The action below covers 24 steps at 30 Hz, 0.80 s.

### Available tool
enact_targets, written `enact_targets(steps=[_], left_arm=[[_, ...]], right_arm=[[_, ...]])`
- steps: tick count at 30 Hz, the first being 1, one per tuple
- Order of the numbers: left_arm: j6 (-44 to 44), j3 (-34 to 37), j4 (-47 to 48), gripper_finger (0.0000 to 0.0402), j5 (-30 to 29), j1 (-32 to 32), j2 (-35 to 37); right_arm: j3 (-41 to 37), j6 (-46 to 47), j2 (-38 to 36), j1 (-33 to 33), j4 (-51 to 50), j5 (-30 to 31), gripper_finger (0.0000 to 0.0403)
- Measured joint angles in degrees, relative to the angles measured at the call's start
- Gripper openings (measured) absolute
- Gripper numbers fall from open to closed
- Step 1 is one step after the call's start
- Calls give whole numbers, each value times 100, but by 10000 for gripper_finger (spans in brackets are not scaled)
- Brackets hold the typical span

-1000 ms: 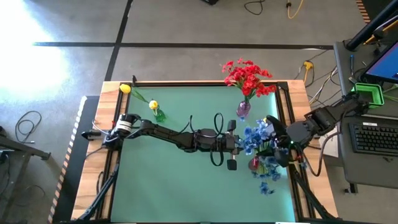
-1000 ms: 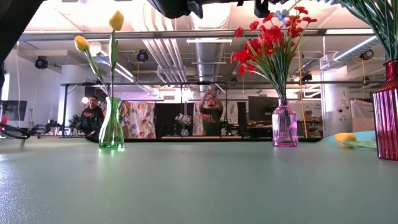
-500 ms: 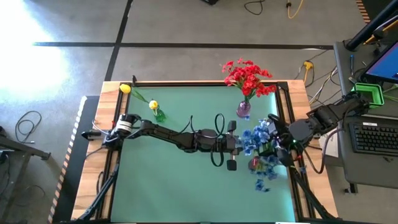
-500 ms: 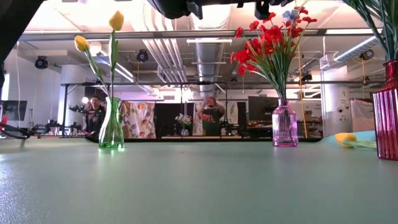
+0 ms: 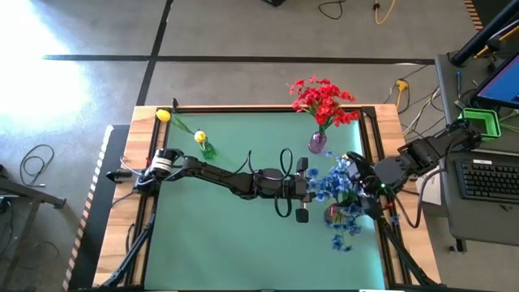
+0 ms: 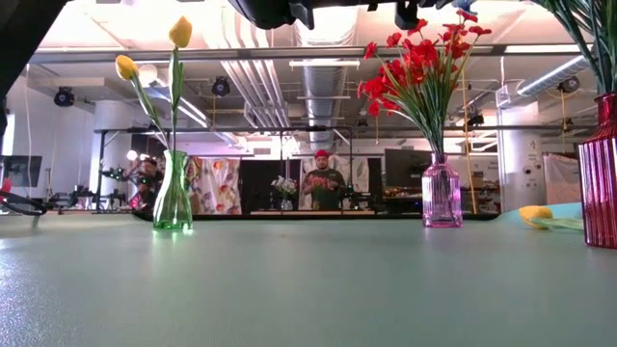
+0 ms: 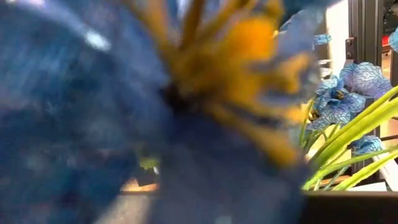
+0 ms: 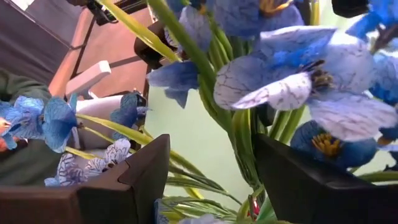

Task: Sort flowers into vase by color
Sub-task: Put the blue flower into the red vase

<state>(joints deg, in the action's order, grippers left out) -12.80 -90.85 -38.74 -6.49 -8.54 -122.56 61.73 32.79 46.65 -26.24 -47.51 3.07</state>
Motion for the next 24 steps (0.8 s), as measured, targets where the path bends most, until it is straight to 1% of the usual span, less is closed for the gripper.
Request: enact_targets(steps=[18, 22, 24], left_arm=[[-1, 0, -2, 0, -8, 0, 0], [0, 0, -16, 0, -47, 5, 0], [0, 0, -11, 0, -47, 6, 0]], right_arm=[[-9, -22, 157, 0, -28, 188, 226], [-9, 78, 195, 0, -41, 445, 226], [-9, 62, 220, -2, -67, 358, 226]])
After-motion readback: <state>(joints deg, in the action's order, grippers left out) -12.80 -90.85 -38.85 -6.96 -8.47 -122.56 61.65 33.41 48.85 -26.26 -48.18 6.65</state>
